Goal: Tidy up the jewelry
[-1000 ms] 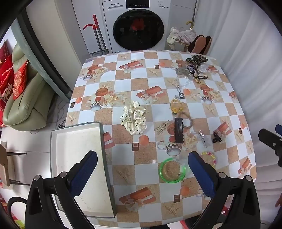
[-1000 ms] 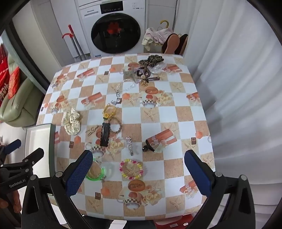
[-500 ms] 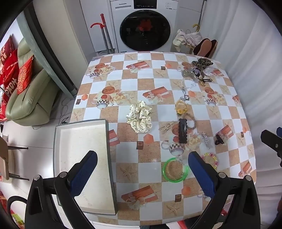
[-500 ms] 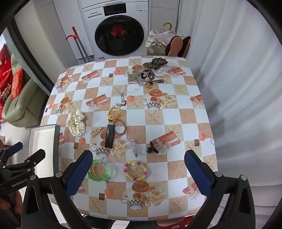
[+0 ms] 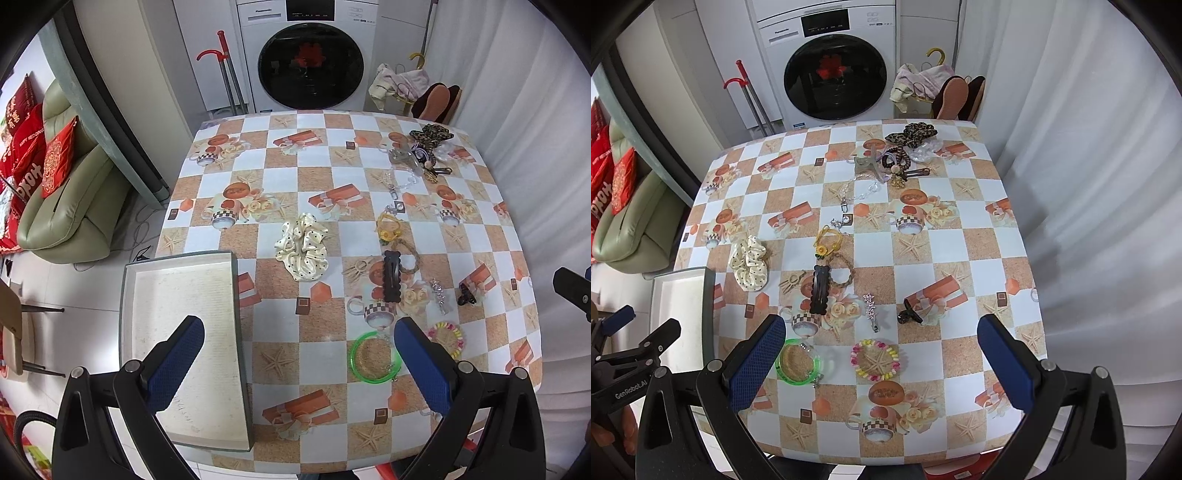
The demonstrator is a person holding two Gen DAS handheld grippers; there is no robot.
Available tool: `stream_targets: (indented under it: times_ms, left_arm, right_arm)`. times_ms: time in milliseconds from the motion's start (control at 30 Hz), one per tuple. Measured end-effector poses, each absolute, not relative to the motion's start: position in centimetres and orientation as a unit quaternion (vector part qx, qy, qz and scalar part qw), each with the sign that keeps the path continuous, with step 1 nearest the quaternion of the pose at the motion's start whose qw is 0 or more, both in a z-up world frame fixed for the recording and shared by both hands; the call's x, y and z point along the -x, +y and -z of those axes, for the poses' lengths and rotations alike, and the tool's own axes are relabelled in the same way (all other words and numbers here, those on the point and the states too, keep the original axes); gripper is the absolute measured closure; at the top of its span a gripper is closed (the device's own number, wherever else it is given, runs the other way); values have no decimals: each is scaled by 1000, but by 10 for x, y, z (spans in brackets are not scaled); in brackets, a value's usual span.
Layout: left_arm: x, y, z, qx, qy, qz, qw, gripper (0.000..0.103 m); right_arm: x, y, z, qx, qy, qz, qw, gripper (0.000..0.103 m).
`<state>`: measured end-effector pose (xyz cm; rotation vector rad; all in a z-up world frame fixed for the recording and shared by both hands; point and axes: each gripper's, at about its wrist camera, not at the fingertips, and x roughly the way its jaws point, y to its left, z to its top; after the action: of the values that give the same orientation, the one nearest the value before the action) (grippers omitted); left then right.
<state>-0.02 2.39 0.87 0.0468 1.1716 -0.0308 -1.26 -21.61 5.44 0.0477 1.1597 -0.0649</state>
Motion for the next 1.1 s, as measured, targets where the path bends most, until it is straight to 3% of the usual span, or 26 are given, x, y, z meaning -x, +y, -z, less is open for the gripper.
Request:
stream_targets:
  times_ms: [1100]
  left_arm:
    - [0,26,-7,-22,555,14,832,0]
  right_arm:
    - [15,-214,-51,-25,552,31,833,0]
